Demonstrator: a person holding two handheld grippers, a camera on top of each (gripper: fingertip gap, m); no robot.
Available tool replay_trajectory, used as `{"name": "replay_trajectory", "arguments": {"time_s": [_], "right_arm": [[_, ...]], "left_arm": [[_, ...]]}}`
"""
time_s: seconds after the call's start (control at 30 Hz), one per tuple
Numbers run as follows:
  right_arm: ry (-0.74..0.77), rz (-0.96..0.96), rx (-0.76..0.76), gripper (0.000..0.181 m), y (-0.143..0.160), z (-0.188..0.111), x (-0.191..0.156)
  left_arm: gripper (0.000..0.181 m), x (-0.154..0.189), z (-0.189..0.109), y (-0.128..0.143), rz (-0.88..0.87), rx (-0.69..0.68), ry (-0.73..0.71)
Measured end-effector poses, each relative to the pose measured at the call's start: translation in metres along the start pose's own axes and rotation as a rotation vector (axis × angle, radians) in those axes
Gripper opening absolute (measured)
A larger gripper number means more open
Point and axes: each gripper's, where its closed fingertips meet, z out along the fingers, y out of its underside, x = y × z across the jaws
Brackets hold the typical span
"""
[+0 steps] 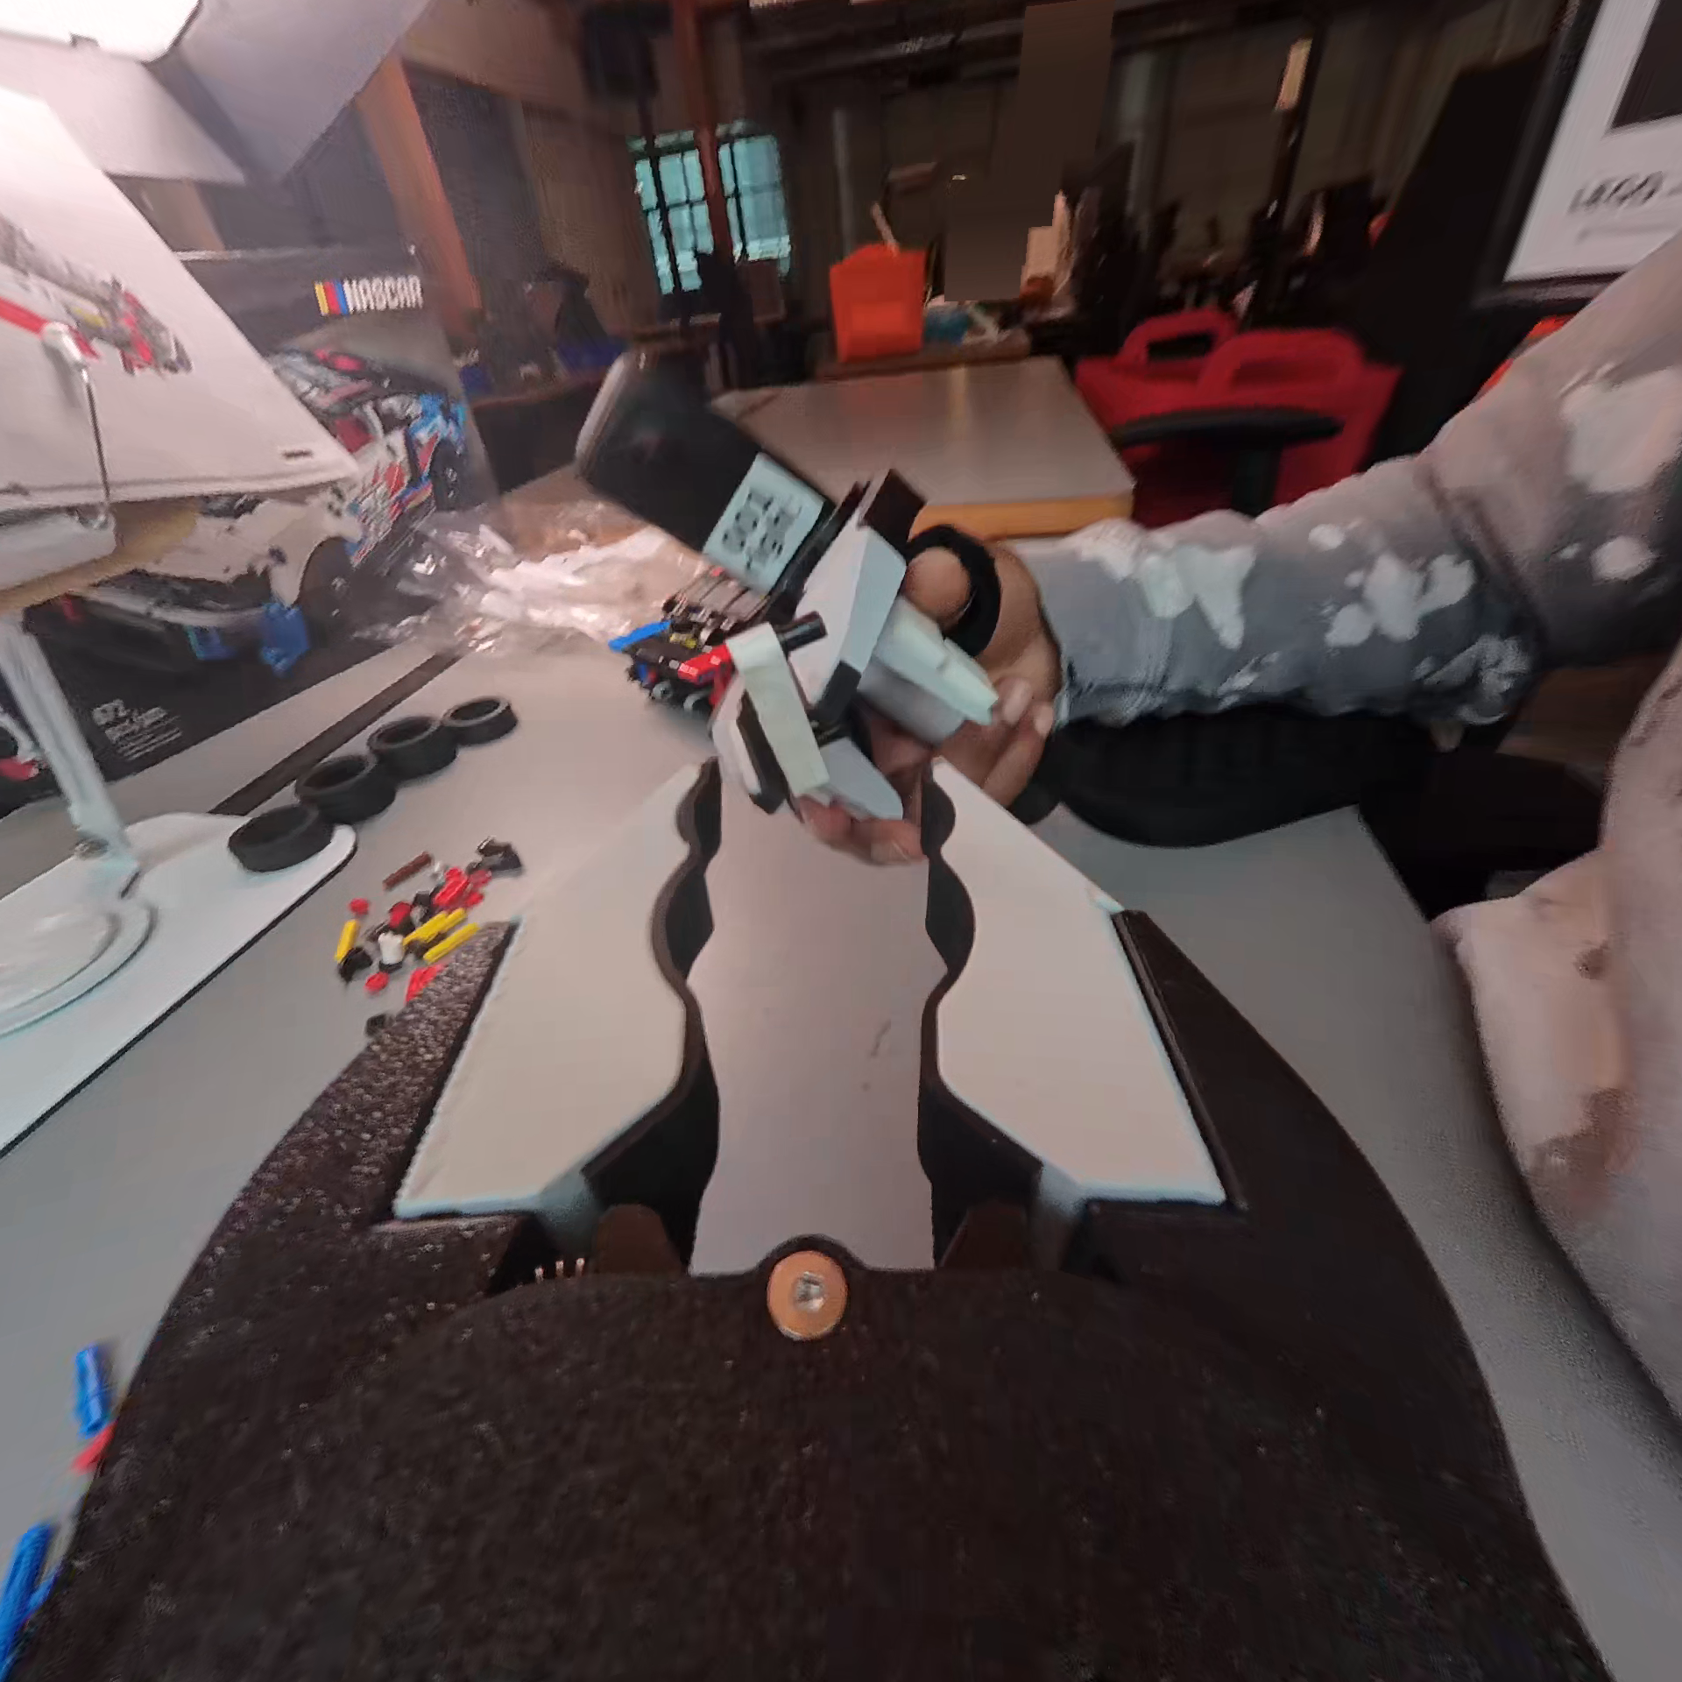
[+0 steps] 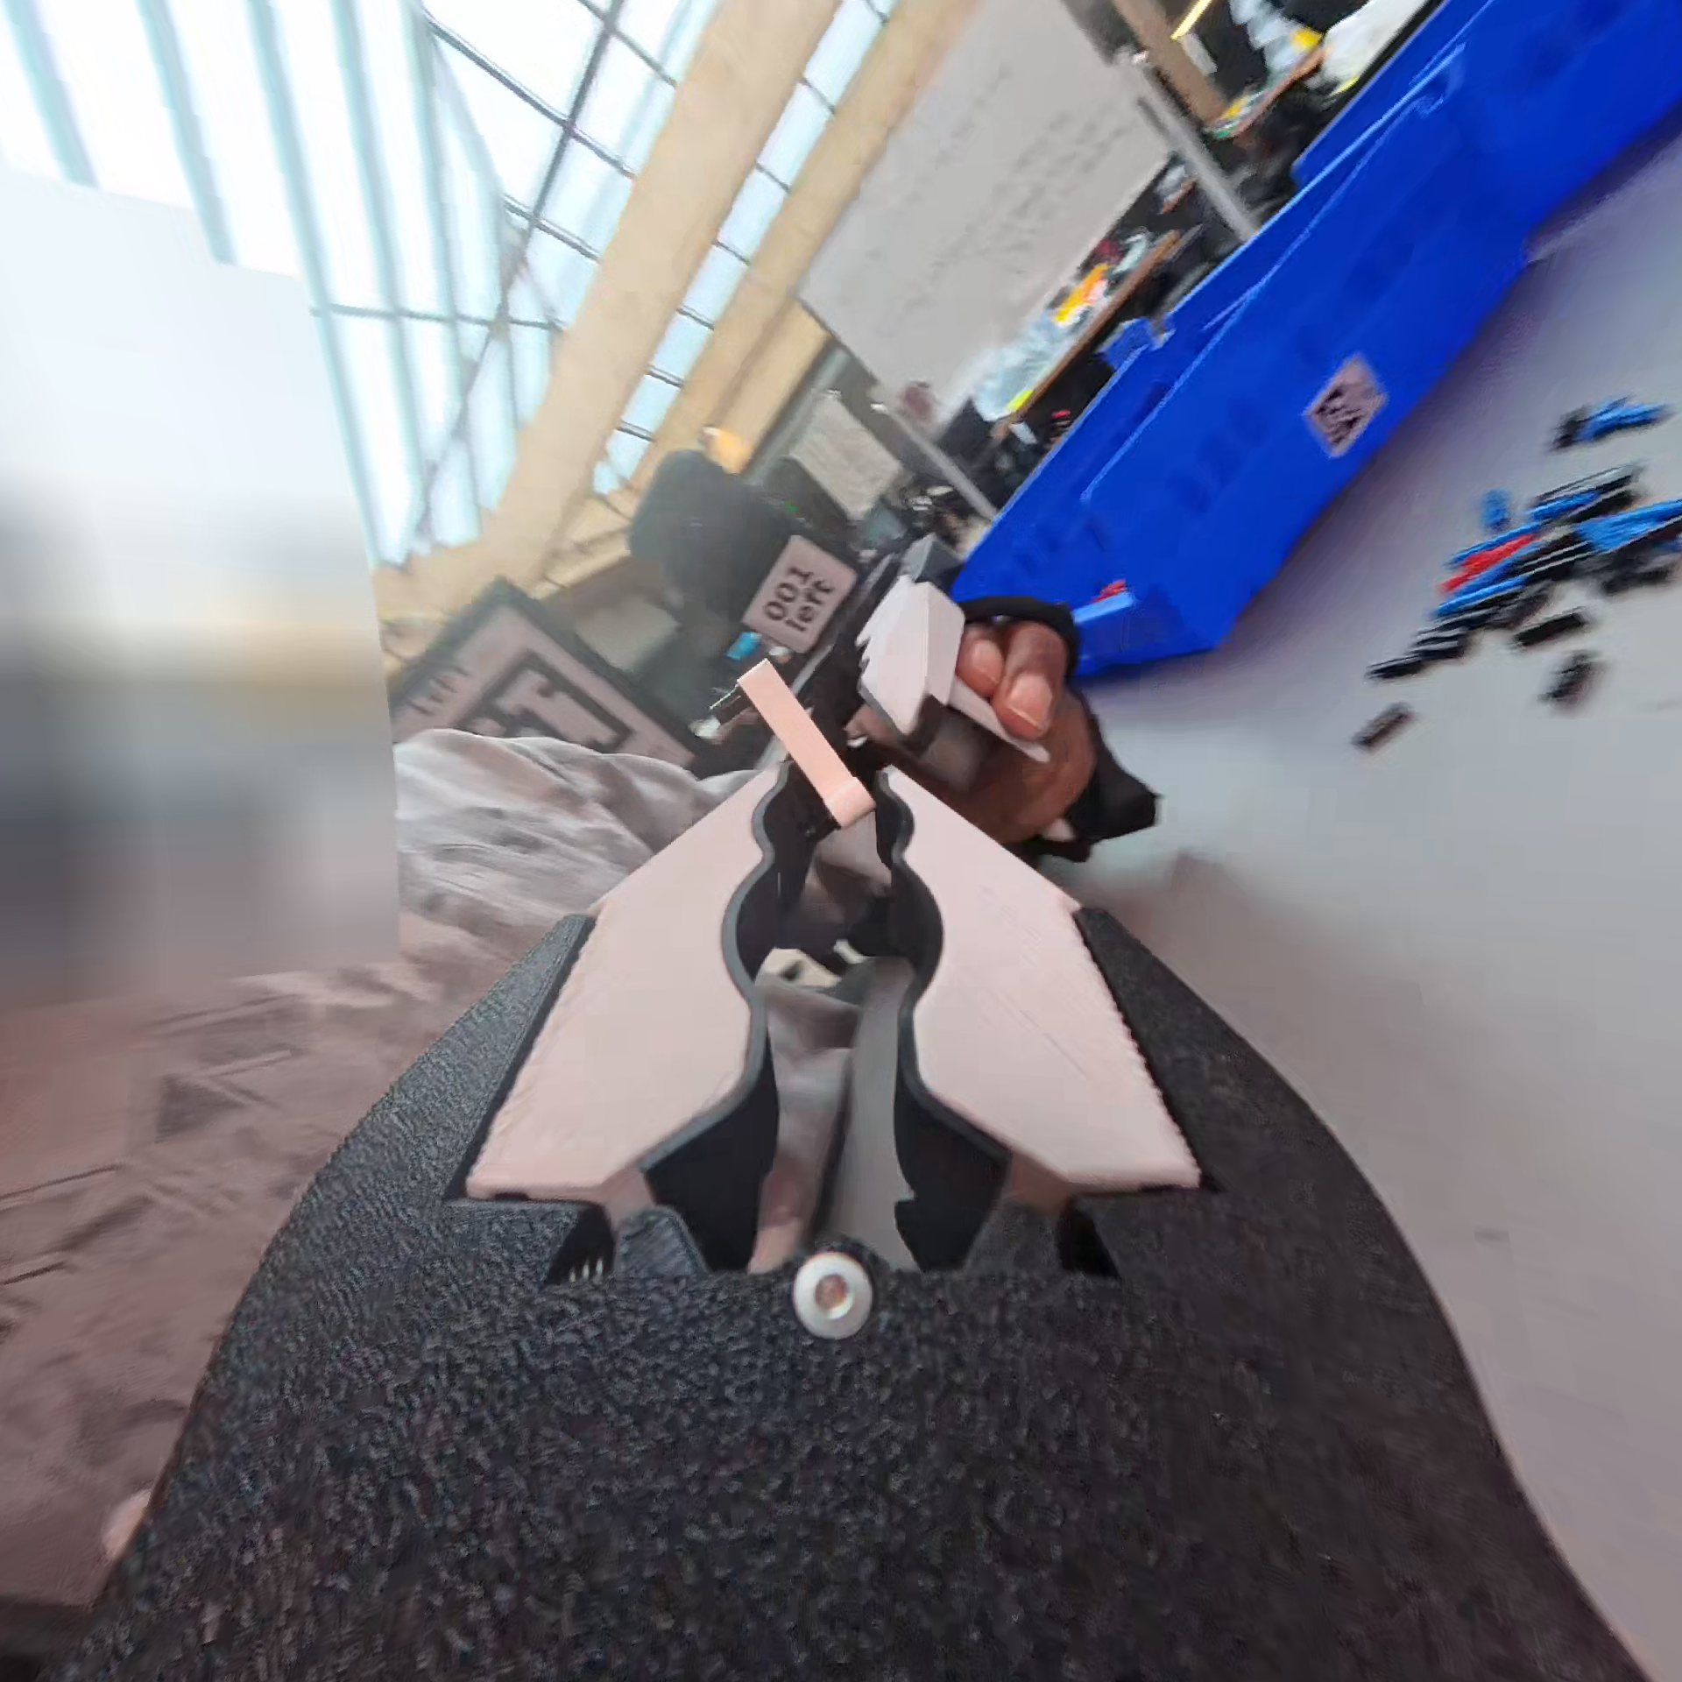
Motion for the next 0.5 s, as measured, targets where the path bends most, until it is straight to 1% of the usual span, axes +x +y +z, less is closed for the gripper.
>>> {"name": "replay_trajectory", "arguments": {"time_s": [0.03,0.1,0.17,0.23,0.27,0.37,0.43,0.5], "right_arm": [[-0.084,0.070,-0.006,0.016,0.004,0.002,-0.006],[-0.176,0.154,-0.012,0.016,0.012,0.003,-0.009],[-0.244,0.203,-0.042,0.016,0.022,0.005,-0.012],[-0.267,0.201,-0.074,0.016,0.027,0.007,-0.015],[-0.267,0.187,-0.078,0.016,0.027,0.007,-0.016],[-0.251,0.146,-0.058,0.017,0.021,0.004,-0.017],[-0.216,0.117,-0.031,0.017,0.017,0.001,-0.012],[-0.143,0.054,0.013,0.016,0.009,-0.001,-0.004]], "left_arm": [[0.042,0.005,-0.002,-0.010,-0.023,0.047,0.028],[0.033,0.012,-0.007,-0.022,-0.066,0.106,0.085],[0.023,0.021,-0.010,-0.025,-0.099,0.116,0.164],[0.013,0.026,-0.012,-0.026,-0.140,0.125,0.223],[0.009,0.026,-0.013,-0.027,-0.161,0.132,0.242],[0.010,0.028,-0.015,-0.029,-0.225,0.144,0.295],[0.010,0.021,-0.014,-0.027,-0.245,0.141,0.261],[0.010,0.010,-0.013,-0.024,-0.252,0.132,0.199]]}}
